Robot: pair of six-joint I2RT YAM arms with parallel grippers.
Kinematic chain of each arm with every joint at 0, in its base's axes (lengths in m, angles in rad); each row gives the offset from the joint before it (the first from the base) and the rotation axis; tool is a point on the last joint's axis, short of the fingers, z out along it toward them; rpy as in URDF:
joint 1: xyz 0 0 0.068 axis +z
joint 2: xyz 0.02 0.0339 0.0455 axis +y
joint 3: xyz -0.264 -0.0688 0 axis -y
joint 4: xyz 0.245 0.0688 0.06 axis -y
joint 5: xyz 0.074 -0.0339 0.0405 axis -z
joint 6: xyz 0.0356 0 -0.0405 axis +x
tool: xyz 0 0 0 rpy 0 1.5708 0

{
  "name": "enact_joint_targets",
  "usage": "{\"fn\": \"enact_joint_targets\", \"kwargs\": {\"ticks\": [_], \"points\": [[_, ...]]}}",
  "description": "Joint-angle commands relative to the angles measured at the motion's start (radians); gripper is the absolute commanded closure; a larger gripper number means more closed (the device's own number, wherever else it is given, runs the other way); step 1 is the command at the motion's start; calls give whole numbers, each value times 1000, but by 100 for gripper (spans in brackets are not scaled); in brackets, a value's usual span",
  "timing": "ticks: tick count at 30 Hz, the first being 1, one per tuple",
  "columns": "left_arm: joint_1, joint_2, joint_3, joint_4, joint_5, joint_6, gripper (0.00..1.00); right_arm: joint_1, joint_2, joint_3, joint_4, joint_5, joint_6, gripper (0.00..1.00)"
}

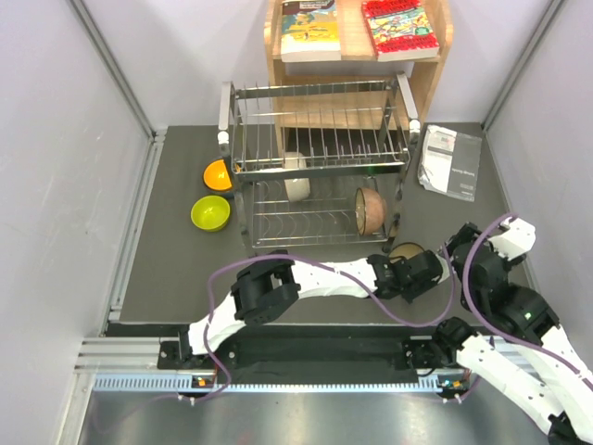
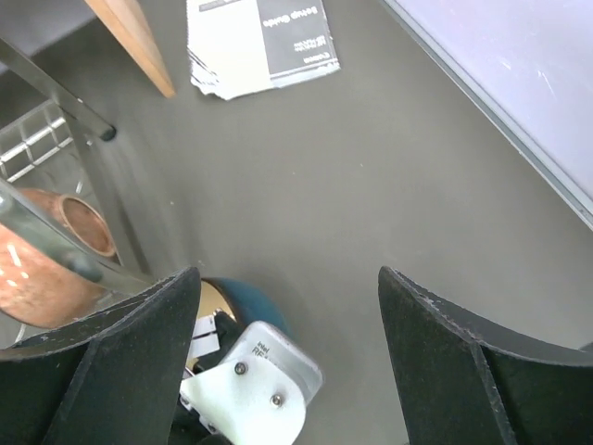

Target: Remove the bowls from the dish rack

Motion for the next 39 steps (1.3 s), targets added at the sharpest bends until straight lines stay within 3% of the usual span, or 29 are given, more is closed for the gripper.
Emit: {"fn": "enact_joint_targets", "kwargs": {"ticks": [1, 9, 13, 18, 20, 23, 25, 33, 39], "points": [[-24, 15, 74, 13, -1, 106, 100, 12, 18, 56, 85, -80, 41, 22], [-24, 57, 88, -47, -53, 114, 98, 14, 18, 173, 70, -4, -11, 22], [-23, 12, 13, -15, -87, 117, 95, 14, 78, 298, 33, 75, -79, 22], [-23, 38, 44, -50, -95, 149, 79, 15, 116, 348, 73, 31, -120, 22], [-23, 61, 72, -64, -92, 146, 76, 14, 118, 349, 82, 12, -120, 21], [-20, 55, 51, -24, -91, 139, 58, 14, 116, 348, 98, -8, -138, 22], [-15, 55, 49, 2, -84, 137, 54, 14, 116, 343, 96, -14, -140, 22], [10, 104, 161, -46, -76, 151, 49, 14, 121, 332, 121, -14, -171, 22], [28, -84, -52, 155, -91, 126, 48, 14, 147, 300, 119, -12, -166, 20]]}}
